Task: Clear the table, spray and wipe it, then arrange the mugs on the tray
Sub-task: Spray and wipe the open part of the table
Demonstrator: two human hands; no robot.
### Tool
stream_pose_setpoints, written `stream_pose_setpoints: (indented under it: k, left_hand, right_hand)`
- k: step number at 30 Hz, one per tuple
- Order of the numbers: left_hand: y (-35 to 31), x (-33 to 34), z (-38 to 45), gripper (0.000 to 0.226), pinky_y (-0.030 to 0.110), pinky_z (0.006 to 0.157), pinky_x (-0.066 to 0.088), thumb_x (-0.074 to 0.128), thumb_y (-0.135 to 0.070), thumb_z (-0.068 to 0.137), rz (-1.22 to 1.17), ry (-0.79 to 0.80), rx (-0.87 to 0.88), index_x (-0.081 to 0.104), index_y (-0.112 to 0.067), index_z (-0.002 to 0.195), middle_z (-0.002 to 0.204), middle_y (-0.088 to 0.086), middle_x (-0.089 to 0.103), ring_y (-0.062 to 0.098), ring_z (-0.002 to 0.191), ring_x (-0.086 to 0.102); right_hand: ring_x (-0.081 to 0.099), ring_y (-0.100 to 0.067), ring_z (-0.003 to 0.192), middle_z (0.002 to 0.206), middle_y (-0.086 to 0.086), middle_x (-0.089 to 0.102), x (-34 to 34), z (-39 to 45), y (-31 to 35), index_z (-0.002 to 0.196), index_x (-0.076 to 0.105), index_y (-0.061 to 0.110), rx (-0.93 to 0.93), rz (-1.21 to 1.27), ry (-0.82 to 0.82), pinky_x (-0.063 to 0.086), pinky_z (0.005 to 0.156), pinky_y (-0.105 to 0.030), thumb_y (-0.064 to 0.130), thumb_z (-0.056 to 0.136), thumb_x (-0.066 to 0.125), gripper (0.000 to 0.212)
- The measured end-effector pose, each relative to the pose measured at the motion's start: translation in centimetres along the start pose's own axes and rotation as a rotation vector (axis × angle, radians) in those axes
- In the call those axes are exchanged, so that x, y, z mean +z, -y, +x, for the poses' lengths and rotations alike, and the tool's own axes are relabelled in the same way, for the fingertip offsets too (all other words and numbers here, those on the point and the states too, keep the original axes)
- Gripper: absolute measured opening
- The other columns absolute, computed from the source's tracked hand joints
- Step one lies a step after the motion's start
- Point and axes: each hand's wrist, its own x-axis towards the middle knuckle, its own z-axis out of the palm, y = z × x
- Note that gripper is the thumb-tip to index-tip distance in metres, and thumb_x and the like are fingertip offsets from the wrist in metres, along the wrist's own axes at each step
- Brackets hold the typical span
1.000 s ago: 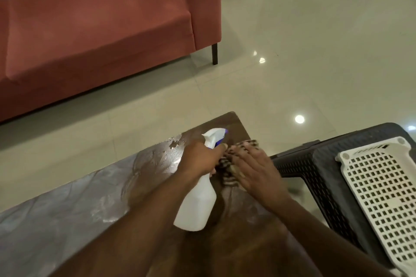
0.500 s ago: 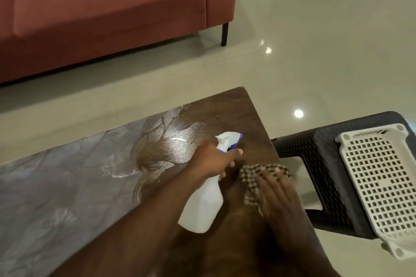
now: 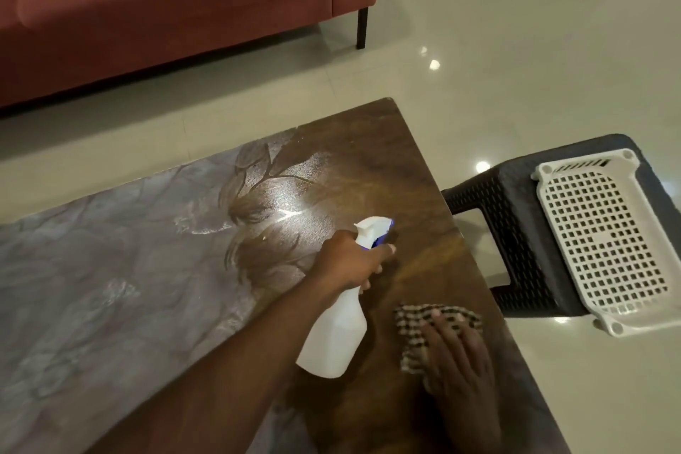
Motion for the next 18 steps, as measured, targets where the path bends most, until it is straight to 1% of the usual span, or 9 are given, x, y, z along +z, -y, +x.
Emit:
stream_pose_setpoints:
  k: [2,3,6,7,10,13,14,16,18]
  left_hand:
    - [1.5,0.0,-1.1,0.037,0.022,0.046,0.046,0.070,-0.033,0.079,0.025,-0.024,-0.013,0.065,-0.010,0.107,0.066,0.002,0.068,0.010,0.037,0.055]
    - [2.3,0.0,-1.7,0.038,0.022,0.046,0.047,0.070,-0.033,0.079,0.030,-0.037,-0.017,0.065,-0.010,0.108,0.067,0.002,0.068,0.011,0.037,0.056]
    - [5.1,-0.6,-3.9,0.044,0.021,0.046,0.045,0.070,-0.038,0.080,-0.021,-0.056,-0.044,0.062,-0.016,0.117,0.074,0.002,0.072,0.011,0.040,0.056]
    - [6.0,-1.1,-4.6,0.041,0.020,0.044,0.044,0.070,-0.038,0.080,-0.037,-0.077,-0.053,0.064,-0.015,0.114,0.072,0.000,0.073,0.011,0.038,0.055]
    - [8.7,-3.7,-6.1,0.028,0.020,0.041,0.046,0.069,-0.033,0.080,-0.031,-0.220,-0.081,0.071,-0.007,0.092,0.059,-0.001,0.068,0.009,0.036,0.056]
    - [10.9,-6.5,-7.2,0.030,0.016,0.038,0.043,0.070,-0.034,0.080,-0.062,-0.305,-0.122,0.070,-0.006,0.092,0.061,0.001,0.068,0.008,0.037,0.059]
    - [11.7,-7.3,-7.7,0.032,0.016,0.039,0.044,0.071,-0.037,0.081,-0.094,-0.305,-0.137,0.070,-0.008,0.094,0.066,0.002,0.071,0.008,0.040,0.060]
    - [13.0,-8.6,-8.8,0.033,0.021,0.050,0.050,0.071,-0.041,0.082,-0.180,-0.298,-0.138,0.070,-0.014,0.100,0.080,0.004,0.076,0.013,0.051,0.064]
    - [14.6,-9.8,-10.5,0.031,0.029,0.061,0.053,0.071,-0.039,0.084,-0.286,-0.312,-0.114,0.066,-0.024,0.110,0.090,0.005,0.076,0.017,0.059,0.066]
  right_hand:
    - [0.046,-0.028,0.123,0.130,-0.005,0.056,0.3,-1.6,1.4,0.125,0.050,0.021,-0.153,0.044,0.061,0.029,0.107,-0.040,0.031,0.098,0.029,0.035]
    - [0.045,-0.026,0.124,0.131,-0.004,0.055,0.3,-1.9,1.2,0.126,0.050,0.022,-0.157,0.046,0.088,0.027,0.108,-0.039,0.031,0.099,0.028,0.036]
    - [0.043,-0.027,0.127,0.134,-0.007,0.056,0.8,-1.9,1.9,0.129,0.050,0.020,0.000,0.025,0.085,0.031,0.107,-0.043,0.027,0.095,0.036,0.037]
    - [0.044,-0.029,0.128,0.135,-0.009,0.055,1.2,-1.6,2.8,0.130,0.052,0.018,0.050,0.033,0.085,0.034,0.106,-0.046,0.026,0.093,0.039,0.040]
    - [0.047,-0.034,0.127,0.136,-0.011,0.054,2.3,1.0,6.0,0.128,0.057,0.012,0.118,0.037,0.105,0.040,0.102,-0.051,0.025,0.089,0.042,0.044]
    - [0.047,-0.033,0.128,0.136,-0.010,0.054,3.5,5.0,9.0,0.129,0.056,0.012,0.119,0.059,0.119,0.039,0.104,-0.050,0.025,0.091,0.046,0.041]
    - [0.047,-0.033,0.128,0.136,-0.010,0.055,4.1,6.1,10.2,0.128,0.056,0.012,0.097,0.062,0.111,0.040,0.104,-0.050,0.023,0.091,0.050,0.039]
    - [0.048,-0.033,0.127,0.134,-0.010,0.056,5.0,7.9,12.3,0.128,0.057,0.012,0.039,0.071,0.106,0.040,0.104,-0.049,0.020,0.089,0.058,0.039]
    - [0.047,-0.033,0.128,0.137,-0.009,0.054,5.8,9.2,14.4,0.130,0.056,0.013,-0.051,0.091,0.157,0.039,0.105,-0.049,0.025,0.090,0.053,0.042]
